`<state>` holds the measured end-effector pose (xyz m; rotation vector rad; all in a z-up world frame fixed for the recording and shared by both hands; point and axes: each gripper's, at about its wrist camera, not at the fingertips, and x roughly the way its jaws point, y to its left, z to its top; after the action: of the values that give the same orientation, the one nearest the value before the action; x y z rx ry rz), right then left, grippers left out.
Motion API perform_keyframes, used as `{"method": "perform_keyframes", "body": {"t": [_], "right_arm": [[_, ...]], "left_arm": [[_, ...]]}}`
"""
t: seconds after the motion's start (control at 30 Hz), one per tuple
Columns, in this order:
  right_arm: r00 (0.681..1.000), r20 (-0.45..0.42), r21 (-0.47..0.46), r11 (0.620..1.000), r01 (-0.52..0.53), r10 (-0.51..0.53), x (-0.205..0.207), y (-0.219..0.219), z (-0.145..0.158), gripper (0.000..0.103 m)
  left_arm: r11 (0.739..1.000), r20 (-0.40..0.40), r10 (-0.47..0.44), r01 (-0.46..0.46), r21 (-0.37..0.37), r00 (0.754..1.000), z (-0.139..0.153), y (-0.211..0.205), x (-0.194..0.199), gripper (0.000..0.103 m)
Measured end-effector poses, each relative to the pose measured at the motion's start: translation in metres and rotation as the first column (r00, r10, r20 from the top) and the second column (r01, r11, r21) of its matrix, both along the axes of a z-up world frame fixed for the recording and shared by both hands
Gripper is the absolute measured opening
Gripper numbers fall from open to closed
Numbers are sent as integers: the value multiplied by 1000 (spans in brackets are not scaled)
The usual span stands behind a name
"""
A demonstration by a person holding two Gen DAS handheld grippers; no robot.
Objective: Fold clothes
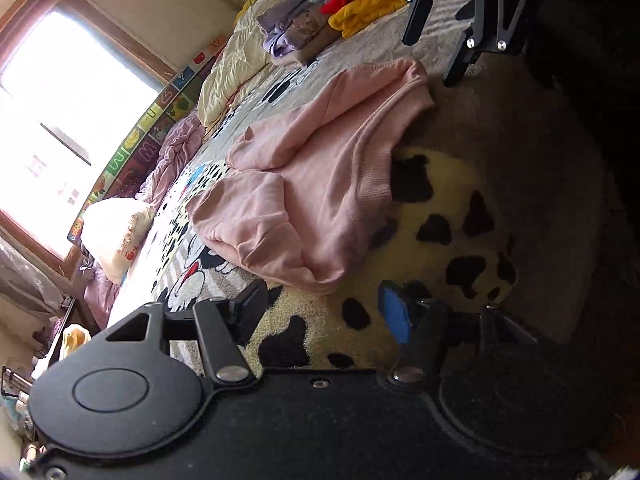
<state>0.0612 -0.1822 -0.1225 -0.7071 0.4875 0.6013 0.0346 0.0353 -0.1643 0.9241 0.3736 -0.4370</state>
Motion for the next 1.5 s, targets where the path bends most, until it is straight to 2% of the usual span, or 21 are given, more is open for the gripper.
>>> {"method": "perform_keyframes", "body": {"t": [0.07, 0.13, 0.2, 0.27, 0.33, 0.5, 0.57, 0.7, 0.8, 0.83, 0.87, 0.93, 1.0, 1.03, 1.07, 1.13, 1.23, 1.3, 1.4, 1.43, 1.5], "right_arm": [[999, -33, 28, 999, 30, -29, 9, 1, -7, 59], [998, -36, 117, 992, 49, -45, 13, 0, 0, 59], [998, -54, 185, 982, 35, -25, 15, 2, 2, 60], [997, -75, 160, 987, -10, 23, 15, 11, -7, 60], [995, -77, 150, 987, -54, 66, 11, 17, -11, 59], [999, 41, 134, 990, -33, 28, -5, 16, -7, 55], [998, 6, 108, 992, -65, 64, -1, 19, -15, 57], [989, -100, 156, 984, -91, 107, 11, 16, -10, 58], [994, -50, 204, 975, -89, 102, 4, 9, -2, 54], [997, -20, 215, 974, -68, 74, 0, 6, 1, 56], [999, 1, 226, 974, -36, 36, -2, 4, 2, 67], [1000, 2, 242, 970, 13, -14, 1, 2, -1, 75], [1000, -31, 260, 965, 14, -6, 6, 2, -5, 74], [999, -51, 263, 965, 4, 10, 8, 4, -8, 66], [995, -91, 258, 966, -5, 29, 11, 7, -12, 63], [989, -141, 279, 960, -13, 54, 15, 9, -16, 65], [978, -160, 247, 965, -91, 133, 7, 17, -16, 64], [981, -132, 227, 968, -108, 140, 0, 21, -16, 64], [994, -76, 305, 951, -48, 75, -7, 8, 0, 62], [998, -49, 326, 945, -12, 30, -8, 3, 4, 64], [997, -36, 348, 934, 76, -68, -2, -5, 5, 76]], "left_arm": [[998, 2, 7, -7, -58, 1000, 3, 2, 2, 63], [994, 1, 20, -20, -107, 1000, 6, 5, 5, 63], [994, -7, 24, -25, -106, 1000, 3, 5, 8, 63], [994, -5, 23, -23, -106, 1000, 2, 5, 9, 63], [989, -16, 34, -36, -144, 999, 5, 8, 12, 63], [984, -36, 35, -41, -171, 999, 3, 7, 15, 63], [987, -31, 29, -33, -160, 999, 1, 4, 14, 63], [983, -31, 40, -44, -179, 999, 2, 5, 13, 63], [982, -32, 41, -47, -182, 999, 0, 4, 11, 63], [983, -33, 40, -45, -179, 999, 0, 3, 10, 63], [982, -34, 40, -46, -181, 999, -1, 3, 10, 63], [981, -38, 40, -47, -186, 998, -1, 3, 10, 63], [981, -39, 41, -48, -189, 998, -1, 3, 9, 63], [981, -39, 42, -49, -190, 998, -2, 3, 8, 63], [980, -39, 42, -49, -191, 998, -2, 3, 8, 63], [980, -40, 44, -51, -194, 998, -2, 3, 6, 63], [979, -41, 45, -52, -198, 998, -2, 3, 5, 63], [979, -38, 48, -55, -198, 998, -1, 4, 5, 63], [977, -29, 61, -65, -203, 998, 0, 6, 3, 63], [977, -21, 64, -67, -202, 998, 0, 6, 3, 63], [977, -4, 70, -69, -200, 998, 1, 6, 3, 63]]}}
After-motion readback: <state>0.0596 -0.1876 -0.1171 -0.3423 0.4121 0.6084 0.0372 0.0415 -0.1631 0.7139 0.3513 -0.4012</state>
